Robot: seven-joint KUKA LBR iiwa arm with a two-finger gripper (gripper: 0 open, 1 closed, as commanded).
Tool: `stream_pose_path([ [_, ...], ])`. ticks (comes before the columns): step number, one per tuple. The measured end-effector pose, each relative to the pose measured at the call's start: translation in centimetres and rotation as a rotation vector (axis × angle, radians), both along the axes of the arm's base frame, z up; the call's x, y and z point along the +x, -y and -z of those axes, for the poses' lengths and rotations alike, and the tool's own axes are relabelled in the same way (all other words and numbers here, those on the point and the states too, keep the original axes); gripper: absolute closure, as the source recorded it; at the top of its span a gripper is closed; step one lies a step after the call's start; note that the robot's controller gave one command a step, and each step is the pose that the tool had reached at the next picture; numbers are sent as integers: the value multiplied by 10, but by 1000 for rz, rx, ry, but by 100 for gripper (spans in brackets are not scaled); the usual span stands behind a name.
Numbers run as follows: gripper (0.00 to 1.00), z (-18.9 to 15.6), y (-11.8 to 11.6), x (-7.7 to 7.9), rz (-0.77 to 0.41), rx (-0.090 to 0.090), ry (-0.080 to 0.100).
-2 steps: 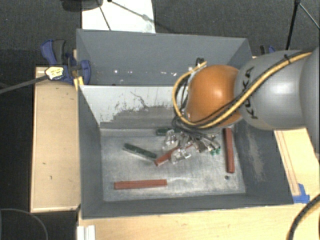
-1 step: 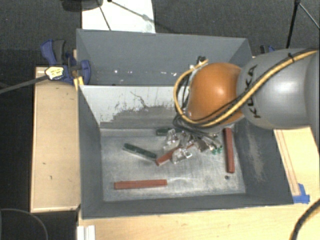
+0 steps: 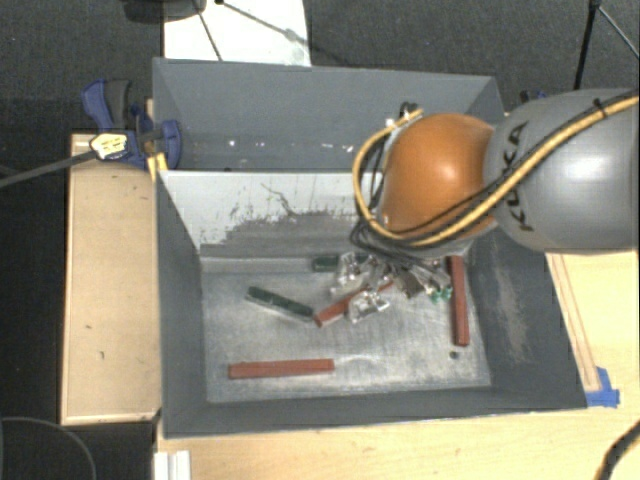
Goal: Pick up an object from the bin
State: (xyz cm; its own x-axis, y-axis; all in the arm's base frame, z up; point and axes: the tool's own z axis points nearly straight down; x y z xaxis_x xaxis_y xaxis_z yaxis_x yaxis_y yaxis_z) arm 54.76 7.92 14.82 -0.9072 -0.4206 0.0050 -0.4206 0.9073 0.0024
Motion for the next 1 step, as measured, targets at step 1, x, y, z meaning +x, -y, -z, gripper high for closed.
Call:
stream_pose_path([
  [1, 100, -18, 0, 2, 2, 1, 9],
])
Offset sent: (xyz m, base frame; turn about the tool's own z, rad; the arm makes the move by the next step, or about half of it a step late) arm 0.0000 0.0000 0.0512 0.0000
